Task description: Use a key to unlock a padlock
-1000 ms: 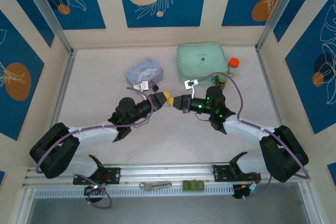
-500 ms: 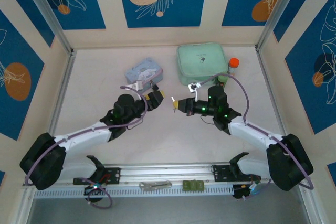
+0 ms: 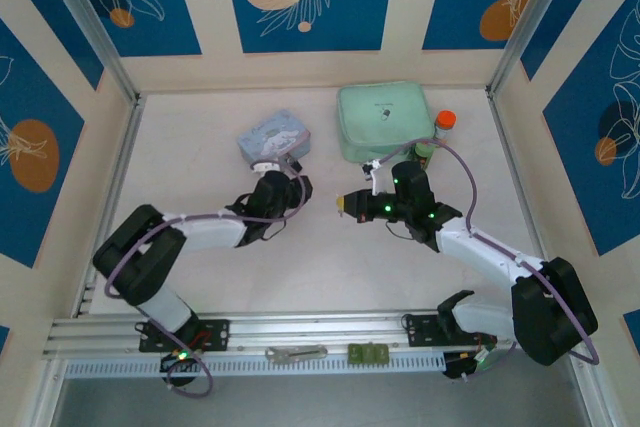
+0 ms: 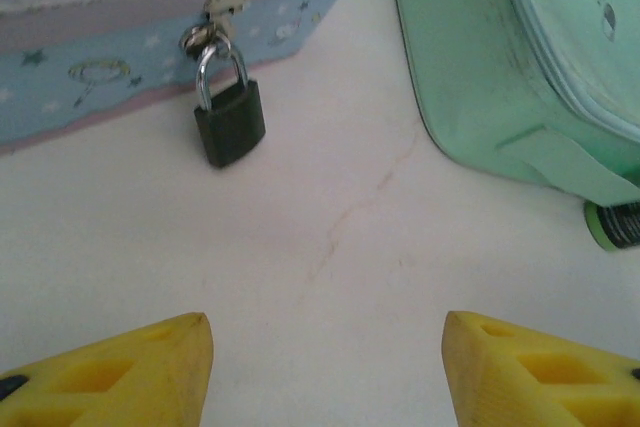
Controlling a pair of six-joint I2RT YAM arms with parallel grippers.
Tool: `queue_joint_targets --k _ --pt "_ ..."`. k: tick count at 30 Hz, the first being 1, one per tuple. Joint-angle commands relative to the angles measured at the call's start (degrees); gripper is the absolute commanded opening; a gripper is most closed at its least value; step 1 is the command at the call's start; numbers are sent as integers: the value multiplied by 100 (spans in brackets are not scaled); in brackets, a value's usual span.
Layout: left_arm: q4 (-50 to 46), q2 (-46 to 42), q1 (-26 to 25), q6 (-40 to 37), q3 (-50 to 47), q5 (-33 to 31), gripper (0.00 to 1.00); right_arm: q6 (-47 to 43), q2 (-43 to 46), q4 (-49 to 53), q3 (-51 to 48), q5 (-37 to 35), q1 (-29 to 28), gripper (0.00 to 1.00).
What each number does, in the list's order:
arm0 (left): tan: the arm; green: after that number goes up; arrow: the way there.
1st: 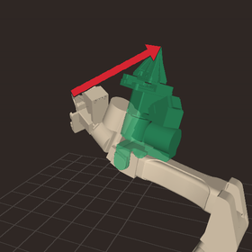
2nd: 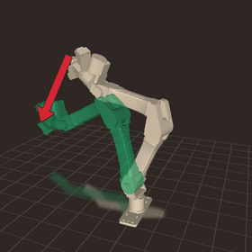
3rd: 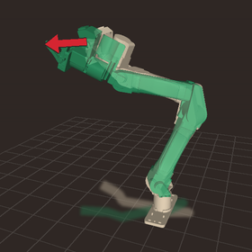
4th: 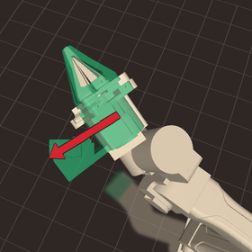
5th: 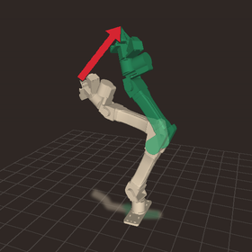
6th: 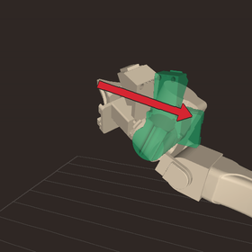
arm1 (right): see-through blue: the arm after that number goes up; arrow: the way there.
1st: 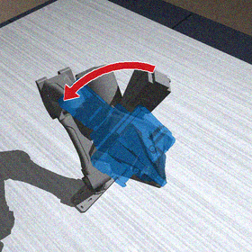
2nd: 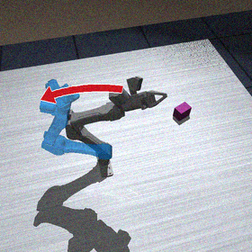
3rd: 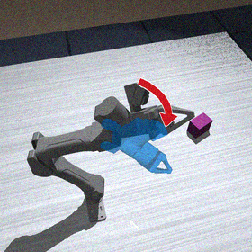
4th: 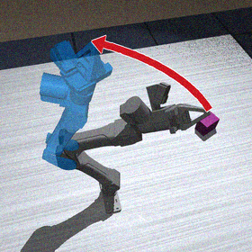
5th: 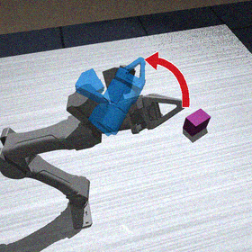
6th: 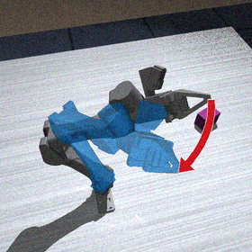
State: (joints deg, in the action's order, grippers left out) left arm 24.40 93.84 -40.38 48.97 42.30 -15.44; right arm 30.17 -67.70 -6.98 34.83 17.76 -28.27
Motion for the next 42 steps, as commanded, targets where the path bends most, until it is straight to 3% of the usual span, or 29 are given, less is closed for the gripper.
queue_joint_targets --k 1,11,16,28,32,42 --pt "342 478 175 -115 273 -305 58 -121 92 28 52 -41 58 0" --pt "488 1742 556 147 1219 -614 50 -147 108 0 -7 53 202 0" --pt "470 2248 663 148 1701 -474 50 -182 86 -3 -29 122 328 0" --pt "278 2848 738 210 2209 -374 48 -144 -45 -93 -29 350 620 0" --pt "483 2950 810 161 2216 -193 40 -118 -111 -141 -16 386 630 0" --pt "1317 2901 978 213 1870 443 7 -54 -376 -342 -26 428 639 0"
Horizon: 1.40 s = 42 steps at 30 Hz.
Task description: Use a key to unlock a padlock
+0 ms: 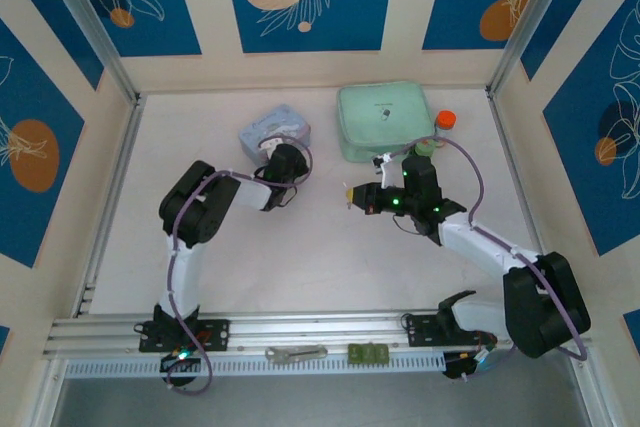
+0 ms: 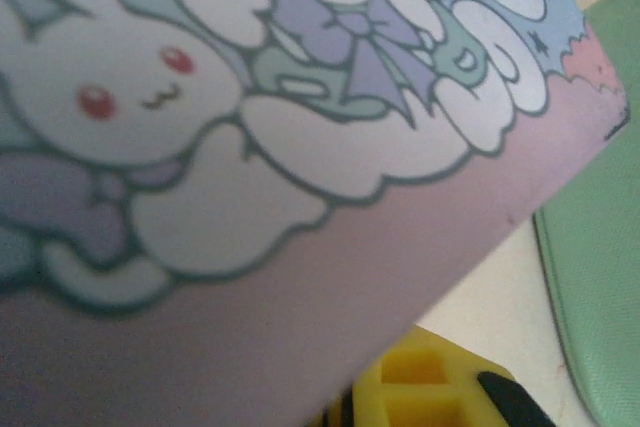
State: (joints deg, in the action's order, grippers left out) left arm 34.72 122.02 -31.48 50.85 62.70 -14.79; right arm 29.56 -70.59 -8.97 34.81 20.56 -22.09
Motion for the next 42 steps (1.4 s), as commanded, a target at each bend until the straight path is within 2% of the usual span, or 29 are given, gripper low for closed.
queue_joint_targets --k 1,3,6,13,19,30,42 --pt "388 37 119 59 -247 472 4 14 -129 -187 -21 165 20 0" --pt "578 -60 181 138 -393 686 0 15 -240 -259 1 196 12 0" --pt "773 -287 229 281 -639 1021 0 31 -502 -370 102 299 1 0" --pt "1353 -892 340 999 -1323 1897 0 289 -1464 -781 493 1161 -23 0" --pt "1609 -1514 362 1442 -1869 2365 0 623 -2223 -1222 757 1712 -91 0" --pt "2387 -2229 389 2178 -2694 3221 0 1078 -3111 -2051 999 2416 -232 0" --pt "3336 -2240 380 2703 -3218 3496 0 1201 -3459 -2306 1218 2447 -366 0"
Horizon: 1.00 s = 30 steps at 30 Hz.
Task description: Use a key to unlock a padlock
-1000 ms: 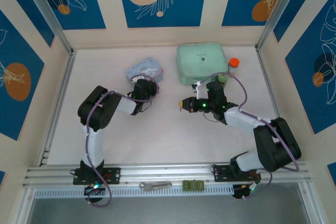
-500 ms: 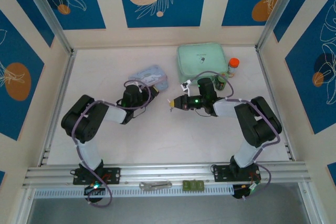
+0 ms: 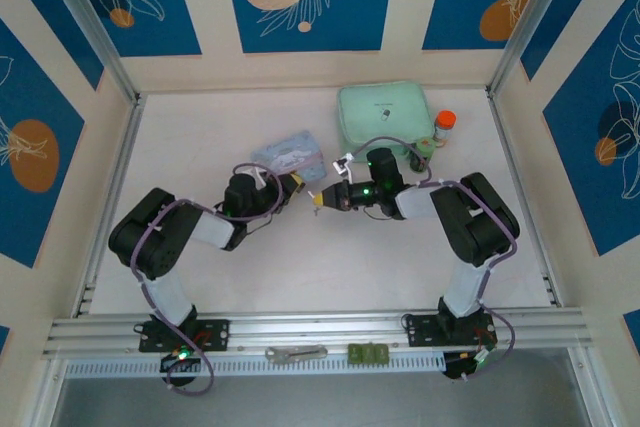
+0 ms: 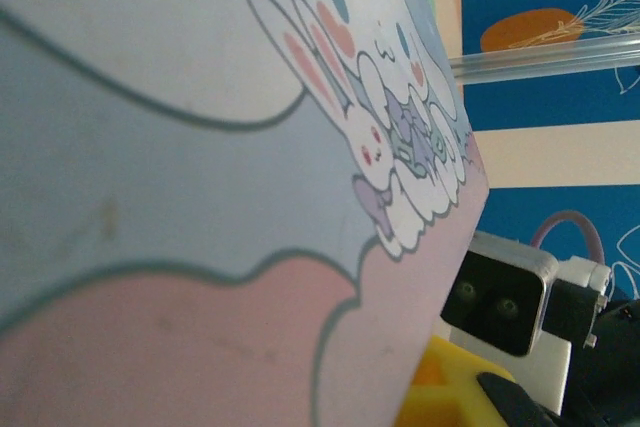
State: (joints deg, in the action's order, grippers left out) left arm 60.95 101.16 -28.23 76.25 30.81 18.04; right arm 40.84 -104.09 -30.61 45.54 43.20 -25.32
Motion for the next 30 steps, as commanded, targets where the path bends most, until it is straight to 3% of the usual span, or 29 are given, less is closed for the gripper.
queue_joint_targets --k 1,12,30 --pt "781 -141 49 187 -39 233 0 82 -135 -152 156 180 -58 0" --pt "1295 129 30 410 -76 346 0 85 -269 -147 273 145 -157 0" --pt "1376 149 -25 476 -164 409 0 -41 -251 -15 377 -39 -87 0"
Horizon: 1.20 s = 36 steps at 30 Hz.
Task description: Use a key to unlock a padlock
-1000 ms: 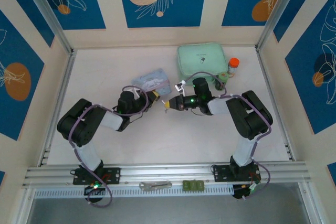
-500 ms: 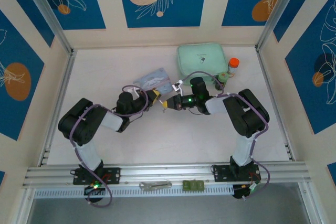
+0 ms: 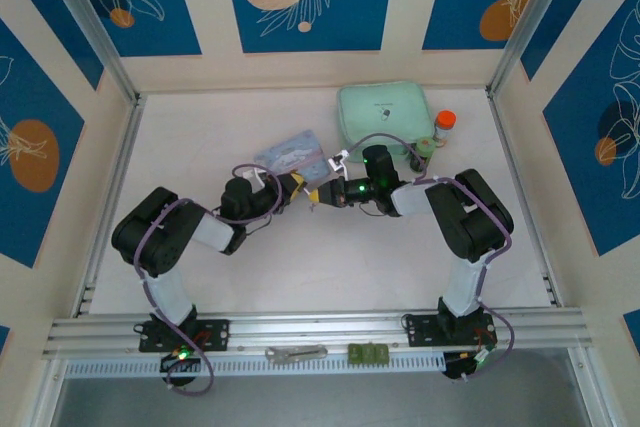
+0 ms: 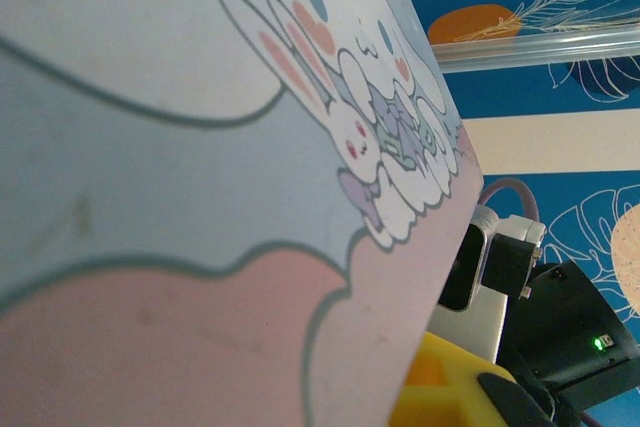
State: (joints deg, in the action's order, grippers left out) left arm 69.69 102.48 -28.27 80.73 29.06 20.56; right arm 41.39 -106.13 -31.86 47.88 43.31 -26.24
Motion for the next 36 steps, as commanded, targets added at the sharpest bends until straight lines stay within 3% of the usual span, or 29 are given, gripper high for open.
queue_joint_targets --k 1,14,22,36 --pt "494 18 -29 25 25 176 0 -96 -57 92 155 -51 5 0" --pt "330 -114 -125 -151 48 590 0 -133 -68 290 369 10 20 0" --pt "1094 66 -152 -53 -49 1149 0 204 -48 412 567 55 110 0" --pt "1098 122 -266 -183 21 1336 0 1034 -51 258 746 -187 277 0"
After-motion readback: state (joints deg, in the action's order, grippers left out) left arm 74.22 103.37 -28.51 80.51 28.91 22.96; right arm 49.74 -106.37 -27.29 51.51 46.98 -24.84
